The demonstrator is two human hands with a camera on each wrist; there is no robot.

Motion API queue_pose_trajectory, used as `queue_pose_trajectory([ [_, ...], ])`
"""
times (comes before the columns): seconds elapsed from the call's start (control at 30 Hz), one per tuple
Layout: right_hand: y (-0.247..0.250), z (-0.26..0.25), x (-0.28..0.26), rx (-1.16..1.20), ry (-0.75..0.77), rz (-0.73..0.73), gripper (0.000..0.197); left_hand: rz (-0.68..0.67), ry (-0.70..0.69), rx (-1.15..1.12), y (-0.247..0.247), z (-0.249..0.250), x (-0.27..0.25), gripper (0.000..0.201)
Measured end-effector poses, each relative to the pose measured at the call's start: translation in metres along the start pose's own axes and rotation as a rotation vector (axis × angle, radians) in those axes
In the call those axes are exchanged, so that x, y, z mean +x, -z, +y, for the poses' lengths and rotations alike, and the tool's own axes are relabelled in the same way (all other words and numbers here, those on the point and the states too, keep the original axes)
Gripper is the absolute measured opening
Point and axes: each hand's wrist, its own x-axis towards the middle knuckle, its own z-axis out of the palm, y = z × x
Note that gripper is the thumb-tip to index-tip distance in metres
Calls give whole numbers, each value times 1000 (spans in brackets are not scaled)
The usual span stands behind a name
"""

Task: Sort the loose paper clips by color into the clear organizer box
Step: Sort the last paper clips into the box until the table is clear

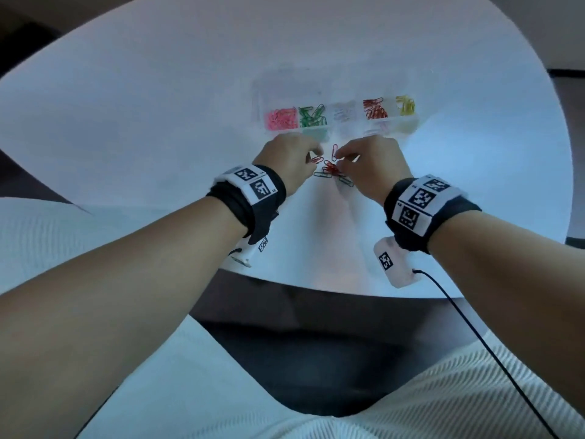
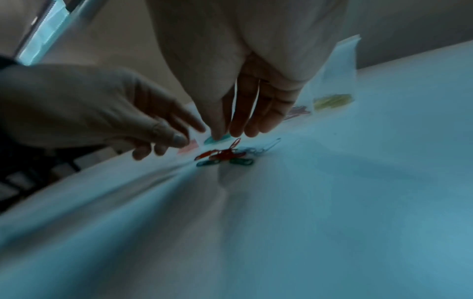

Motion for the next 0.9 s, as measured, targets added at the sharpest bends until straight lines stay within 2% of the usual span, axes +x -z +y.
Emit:
queue_pose_trajectory([
  [0.1, -10, -4, 5, -134, 37, -65, 21, -24, -52, 86, -9, -7, 7, 36],
  [0.33, -14, -4, 10, -253, -1, -73, 16, -50, -76, 210, -18, -10, 16, 24],
  [0.47, -14, 0, 10, -122, -52, -49, 13, -62, -20, 217, -17, -3, 18, 21],
  [0.6, -8, 8, 6, 68, -117, 50, 6, -43, 46, 163, -16, -5, 15, 12],
  [0.7, -1, 15, -2, 289, -166, 107, 3, -1, 102, -3, -16, -8, 7, 23],
  [0.77, 3, 20, -10, 569, -220, 94, 7, 34, 185, -192, -15, -4, -1, 16],
  [0.8, 4, 22, -13, 712, -243, 76, 8, 53, 241, -320, -14, -2, -2, 13],
  [0.9, 8, 27, -19, 1075, -282, 8, 16, 56, 487, -837, -7, 4, 1, 21],
])
